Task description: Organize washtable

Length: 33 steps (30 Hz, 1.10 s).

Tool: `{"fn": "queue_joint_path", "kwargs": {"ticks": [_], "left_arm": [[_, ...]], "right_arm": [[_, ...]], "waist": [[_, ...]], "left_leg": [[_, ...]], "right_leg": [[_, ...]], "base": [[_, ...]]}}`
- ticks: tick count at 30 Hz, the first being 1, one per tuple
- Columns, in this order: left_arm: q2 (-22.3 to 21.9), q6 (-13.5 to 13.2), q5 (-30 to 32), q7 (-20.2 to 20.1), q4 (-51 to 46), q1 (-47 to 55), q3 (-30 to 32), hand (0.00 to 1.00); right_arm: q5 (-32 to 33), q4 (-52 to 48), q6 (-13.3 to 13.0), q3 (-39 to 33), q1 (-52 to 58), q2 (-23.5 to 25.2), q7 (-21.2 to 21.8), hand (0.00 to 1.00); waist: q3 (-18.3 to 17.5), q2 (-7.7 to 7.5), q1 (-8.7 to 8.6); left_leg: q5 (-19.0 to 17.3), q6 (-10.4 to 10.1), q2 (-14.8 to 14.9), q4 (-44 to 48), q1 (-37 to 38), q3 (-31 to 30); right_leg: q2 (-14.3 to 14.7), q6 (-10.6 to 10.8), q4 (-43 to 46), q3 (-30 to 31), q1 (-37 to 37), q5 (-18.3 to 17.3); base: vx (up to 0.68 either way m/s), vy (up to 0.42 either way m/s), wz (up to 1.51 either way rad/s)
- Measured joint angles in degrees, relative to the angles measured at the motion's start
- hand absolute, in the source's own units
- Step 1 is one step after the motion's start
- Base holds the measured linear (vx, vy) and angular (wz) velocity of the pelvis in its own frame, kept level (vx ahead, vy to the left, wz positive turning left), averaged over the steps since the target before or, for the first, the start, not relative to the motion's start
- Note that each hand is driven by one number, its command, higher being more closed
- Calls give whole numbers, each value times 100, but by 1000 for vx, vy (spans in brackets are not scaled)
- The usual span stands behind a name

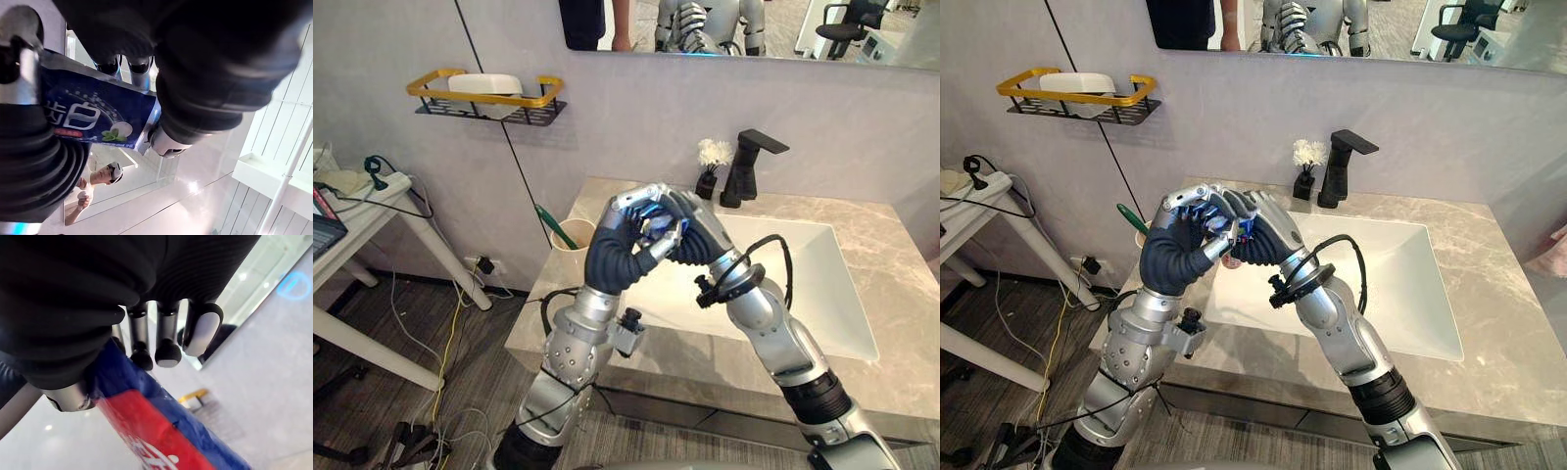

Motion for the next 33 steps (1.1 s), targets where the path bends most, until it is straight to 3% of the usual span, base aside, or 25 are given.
{"fn": "queue_joint_path", "kwargs": {"ticks": [14,31,32,33], "left_arm": [[-10,-88,-1,14,0,-34,-76,100],[-26,-133,6,142,-2,-55,-43,100],[-25,-133,7,144,-2,-63,-43,0],[-25,-133,21,152,-2,-87,-32,0]], "right_arm": [[217,178,5,59,-231,-107,35,100],[328,177,5,58,-231,-104,35,100],[329,177,5,58,-231,-104,35,100],[348,177,5,51,-231,-102,35,100]], "waist": [[26,-32,-121],[124,-31,-142],[126,-29,-142],[133,-23,-142]], "left_leg": [[0,-1,0,-3,26,63],[-3,-4,-1,-6,55,151],[-3,-4,-1,-7,56,152],[-3,-4,-1,-6,58,155]], "right_leg": [[7,-2,0,46,-2,2],[20,-3,0,151,-33,3],[20,-3,0,152,-33,3],[20,-3,0,155,-33,3]], "base": [[0,0,0],[11,10,-2],[0,0,0],[0,0,0]]}}
